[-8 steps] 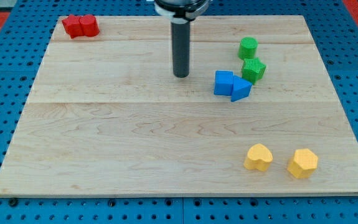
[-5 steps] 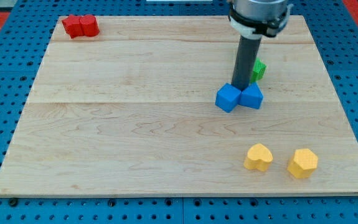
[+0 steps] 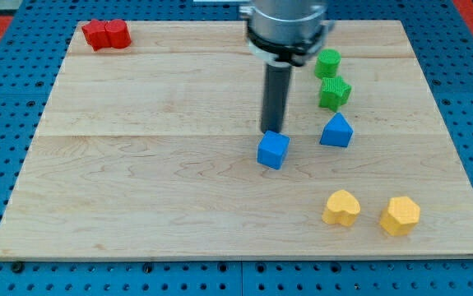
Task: Adjust the cube at the bottom of triangle
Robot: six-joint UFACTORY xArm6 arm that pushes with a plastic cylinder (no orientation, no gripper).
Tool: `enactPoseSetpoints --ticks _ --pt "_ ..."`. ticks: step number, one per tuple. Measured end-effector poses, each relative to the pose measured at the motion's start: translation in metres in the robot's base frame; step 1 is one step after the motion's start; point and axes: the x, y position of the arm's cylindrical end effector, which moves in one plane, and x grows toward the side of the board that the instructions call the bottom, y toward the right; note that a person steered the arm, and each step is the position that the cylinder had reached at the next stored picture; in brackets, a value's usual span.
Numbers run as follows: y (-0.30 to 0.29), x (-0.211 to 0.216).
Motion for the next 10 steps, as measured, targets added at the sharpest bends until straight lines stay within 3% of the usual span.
enactPoseSetpoints --ticks 1,3,4,5,10 --pt "-0.032 0.003" --pt "0.006 0.047" --pt "0.058 0.049" --pt "0.070 0.050" --pt "0.059 0.051"
